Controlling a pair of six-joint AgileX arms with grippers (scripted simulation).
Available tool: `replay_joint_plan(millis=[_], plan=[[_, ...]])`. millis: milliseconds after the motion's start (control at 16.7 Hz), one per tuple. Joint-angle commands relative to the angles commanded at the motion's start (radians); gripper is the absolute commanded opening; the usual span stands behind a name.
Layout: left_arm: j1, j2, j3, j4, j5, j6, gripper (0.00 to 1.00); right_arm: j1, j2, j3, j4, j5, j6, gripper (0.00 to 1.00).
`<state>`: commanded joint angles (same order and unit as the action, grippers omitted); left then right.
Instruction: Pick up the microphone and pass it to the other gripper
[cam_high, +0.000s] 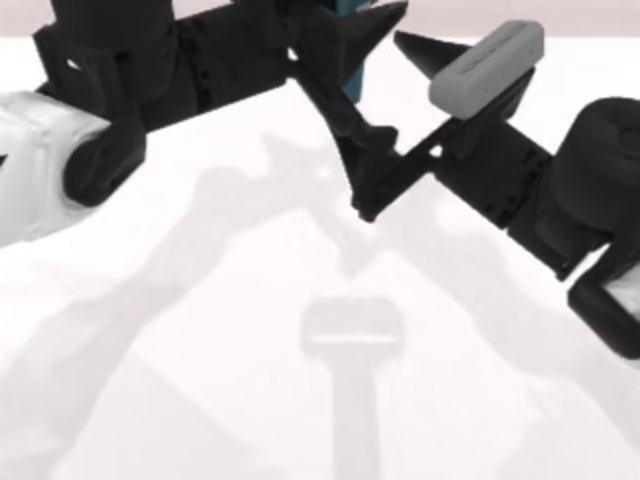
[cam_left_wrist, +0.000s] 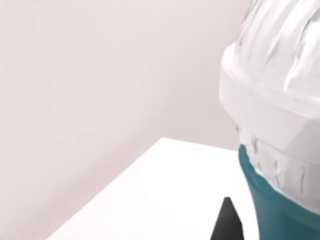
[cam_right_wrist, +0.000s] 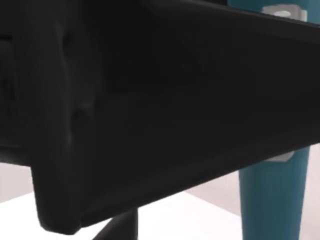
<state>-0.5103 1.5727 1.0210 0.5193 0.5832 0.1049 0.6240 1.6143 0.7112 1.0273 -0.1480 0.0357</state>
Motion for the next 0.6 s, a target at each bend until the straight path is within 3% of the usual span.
replay_joint_plan(millis=[420,600], plan=[[0.133,-0.064,-0.060,-0.009,0.115,0.005,0.00,-0.030,-0.208,-0.225,0.012,-0.038,0.004,1.00],[0.160,-0.077,-0.072,-0.011,0.138,0.006,0.00,-0.034,-0.247,-0.264,0.019,-0.047,0.006,1.00]])
